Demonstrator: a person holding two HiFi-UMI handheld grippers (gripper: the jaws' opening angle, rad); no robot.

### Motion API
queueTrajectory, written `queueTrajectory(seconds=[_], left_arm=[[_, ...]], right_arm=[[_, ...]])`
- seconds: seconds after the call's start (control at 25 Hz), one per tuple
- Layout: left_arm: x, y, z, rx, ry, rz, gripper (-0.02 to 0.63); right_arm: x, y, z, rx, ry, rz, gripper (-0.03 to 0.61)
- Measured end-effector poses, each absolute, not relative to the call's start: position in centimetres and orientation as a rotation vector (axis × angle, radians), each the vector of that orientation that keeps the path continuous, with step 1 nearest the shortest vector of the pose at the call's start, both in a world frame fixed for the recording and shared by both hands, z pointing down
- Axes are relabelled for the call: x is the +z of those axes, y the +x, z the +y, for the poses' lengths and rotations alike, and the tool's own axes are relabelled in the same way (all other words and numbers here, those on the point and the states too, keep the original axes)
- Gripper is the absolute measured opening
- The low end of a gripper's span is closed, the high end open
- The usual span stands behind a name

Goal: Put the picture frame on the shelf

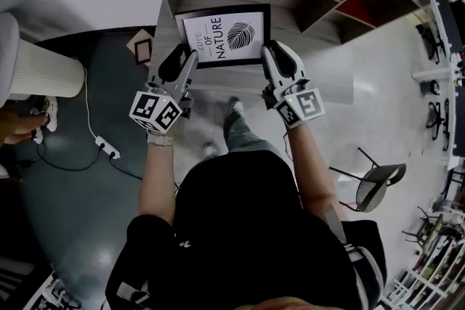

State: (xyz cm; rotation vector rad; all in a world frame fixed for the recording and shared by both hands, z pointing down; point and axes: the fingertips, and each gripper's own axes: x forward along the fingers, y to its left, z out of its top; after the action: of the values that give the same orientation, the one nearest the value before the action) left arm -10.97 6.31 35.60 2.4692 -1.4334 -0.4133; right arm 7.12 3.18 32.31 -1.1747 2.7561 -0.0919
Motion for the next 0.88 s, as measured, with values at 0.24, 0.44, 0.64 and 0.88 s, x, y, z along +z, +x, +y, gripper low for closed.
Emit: queueTrajectory(seconds=[0.24, 0.44, 0.64, 0.88], left_arm=[[36.4, -12.2, 1.5, -0.413, 2.407, -1.494, 0.153], [36.8, -12.8, -1.8, -0.412, 2.362, -1.547, 0.153], [37.2, -13.1, -3.9, -0.421, 2.326, -1.600, 0.153], [38.5, -13.4, -5.2, -0.435, 2.253, -1.664, 0.153]], right_arm=[[33.3, 5.7, -2.5, -0.135, -1.094, 2.800, 0.067], [34.1, 5.1, -6.4, -0.175, -1.025, 2.829, 0.067], [34.9, 4.8, -9.0, -0.206, -0.952, 2.848, 0.067], [36.3, 4.5, -10.9, -0.252, -0.865, 2.873, 0.069]])
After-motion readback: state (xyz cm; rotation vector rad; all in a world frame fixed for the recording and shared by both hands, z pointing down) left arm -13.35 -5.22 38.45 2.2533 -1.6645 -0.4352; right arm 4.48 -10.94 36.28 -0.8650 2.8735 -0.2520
